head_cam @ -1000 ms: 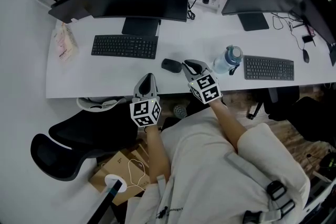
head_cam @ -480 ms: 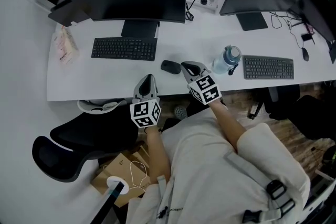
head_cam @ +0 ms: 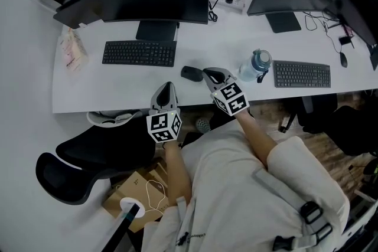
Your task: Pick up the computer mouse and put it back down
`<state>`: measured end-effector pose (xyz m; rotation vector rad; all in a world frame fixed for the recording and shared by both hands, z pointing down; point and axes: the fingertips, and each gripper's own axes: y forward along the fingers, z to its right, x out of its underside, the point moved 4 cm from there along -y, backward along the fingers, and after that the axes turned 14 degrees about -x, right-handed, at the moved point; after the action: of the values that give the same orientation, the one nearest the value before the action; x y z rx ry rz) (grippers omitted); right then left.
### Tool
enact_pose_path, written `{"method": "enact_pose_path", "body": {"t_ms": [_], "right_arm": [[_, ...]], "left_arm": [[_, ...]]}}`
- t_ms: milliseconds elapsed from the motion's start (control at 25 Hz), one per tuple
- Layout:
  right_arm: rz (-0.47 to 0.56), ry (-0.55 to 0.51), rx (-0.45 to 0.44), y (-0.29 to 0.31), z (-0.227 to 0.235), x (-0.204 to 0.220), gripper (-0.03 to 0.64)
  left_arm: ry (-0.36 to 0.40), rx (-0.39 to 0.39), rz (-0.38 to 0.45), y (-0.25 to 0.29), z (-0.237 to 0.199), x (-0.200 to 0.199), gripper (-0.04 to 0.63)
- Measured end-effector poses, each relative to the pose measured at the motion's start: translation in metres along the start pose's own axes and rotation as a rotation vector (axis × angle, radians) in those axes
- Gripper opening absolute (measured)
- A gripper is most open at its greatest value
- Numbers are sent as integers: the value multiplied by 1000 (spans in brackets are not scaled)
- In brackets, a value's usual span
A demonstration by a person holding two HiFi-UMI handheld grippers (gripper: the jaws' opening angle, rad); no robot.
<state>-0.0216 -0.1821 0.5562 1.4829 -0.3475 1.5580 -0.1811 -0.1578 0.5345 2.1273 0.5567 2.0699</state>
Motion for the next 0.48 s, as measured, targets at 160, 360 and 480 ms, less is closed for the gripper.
{"method": "enact_pose_path", "body": {"t_ms": [160, 360, 480], "right_arm": [[2, -5, 2, 0, 1, -3, 3], [-10, -3, -1, 1, -1, -1, 3], [-11, -2, -4, 3, -2, 0, 3]], "left_arm": [[1, 7, 1, 1, 1, 0, 23], [-1, 10, 1, 1, 0, 0, 23], [-1, 10, 0, 1, 0, 0, 23]]}}
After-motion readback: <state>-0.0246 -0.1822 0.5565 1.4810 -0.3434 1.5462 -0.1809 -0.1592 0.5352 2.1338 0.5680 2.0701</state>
